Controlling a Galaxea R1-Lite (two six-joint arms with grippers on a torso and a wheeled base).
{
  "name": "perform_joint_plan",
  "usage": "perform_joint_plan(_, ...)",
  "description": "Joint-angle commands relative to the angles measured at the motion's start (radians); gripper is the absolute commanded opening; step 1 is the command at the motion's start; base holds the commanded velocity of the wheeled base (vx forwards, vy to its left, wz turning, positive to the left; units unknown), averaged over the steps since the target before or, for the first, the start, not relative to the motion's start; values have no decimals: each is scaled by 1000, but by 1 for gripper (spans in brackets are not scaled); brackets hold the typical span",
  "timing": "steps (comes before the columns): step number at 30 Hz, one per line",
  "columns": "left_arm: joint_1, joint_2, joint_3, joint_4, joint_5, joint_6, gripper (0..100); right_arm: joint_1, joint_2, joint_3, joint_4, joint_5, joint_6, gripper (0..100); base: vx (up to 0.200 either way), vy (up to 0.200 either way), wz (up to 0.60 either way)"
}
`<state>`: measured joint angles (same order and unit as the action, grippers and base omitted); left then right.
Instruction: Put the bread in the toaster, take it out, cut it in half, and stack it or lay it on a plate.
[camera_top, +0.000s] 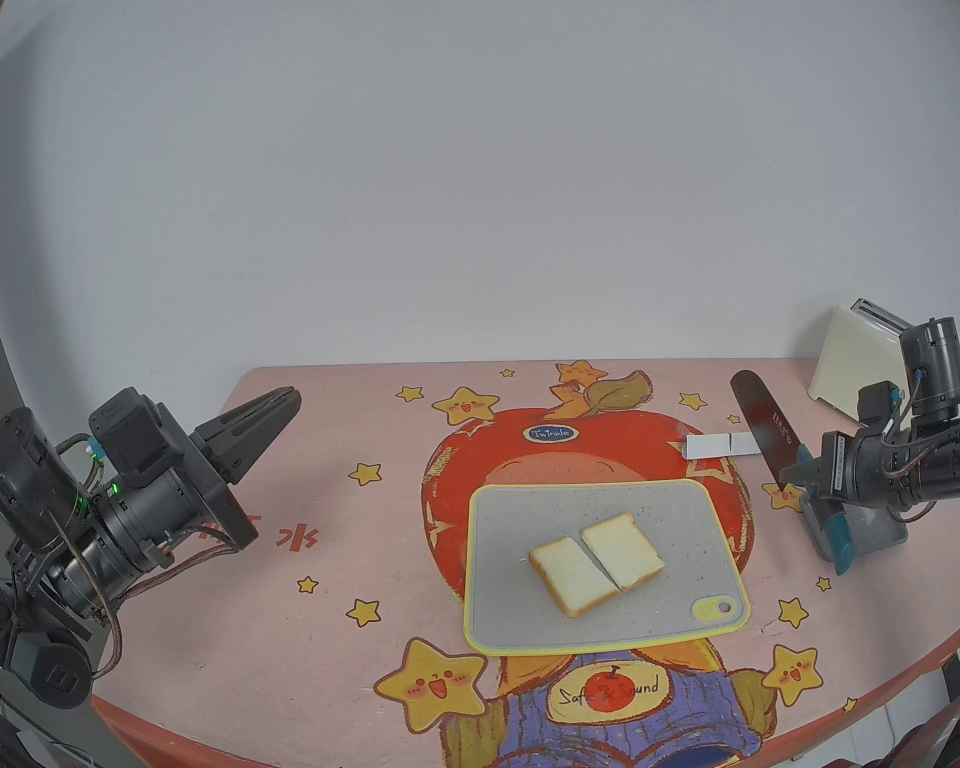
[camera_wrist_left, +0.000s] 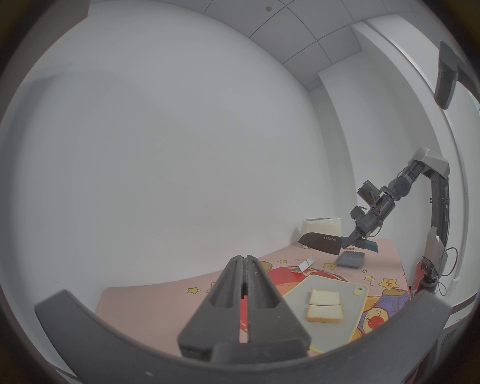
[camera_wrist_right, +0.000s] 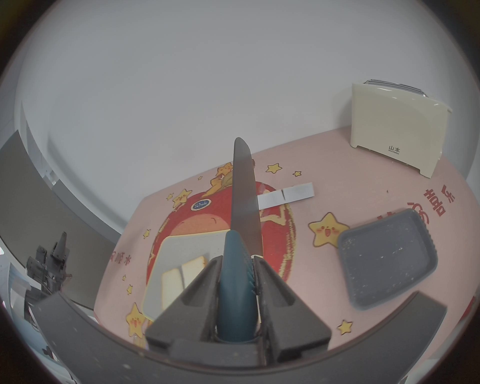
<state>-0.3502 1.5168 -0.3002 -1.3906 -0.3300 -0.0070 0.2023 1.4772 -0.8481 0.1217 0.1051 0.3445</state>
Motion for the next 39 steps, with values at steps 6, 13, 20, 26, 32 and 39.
perform_joint_plan(6, -6, 2, 4, 1, 0, -1, 0, 0, 60, -16, -2, 1, 2, 0, 0, 0, 0)
perform_joint_plan(13, -6, 3, 7, 1, 0, -1, 0, 0, 72, -22, -2, 1, 4, 0, 0, 0, 0)
perform_joint_plan(20, -6, 3, 7, 1, 0, -1, 0, -4, 103, -29, -4, 1, 4, 0, 0, 0, 0)
perform_joint_plan(26, -6, 3, 7, 1, 0, -1, 0, -4, 106, -32, -2, 1, 4, 0, 0, 0, 0)
perform_joint_plan(32, -6, 3, 9, 1, 0, -1, 0, -4, 104, -31, -2, 2, 4, 0, 0, 0, 0)
perform_joint_plan(39, -6, 3, 9, 1, 0, 5, 0, -4, 104, -32, -2, 1, 5, 0, 0, 0, 0)
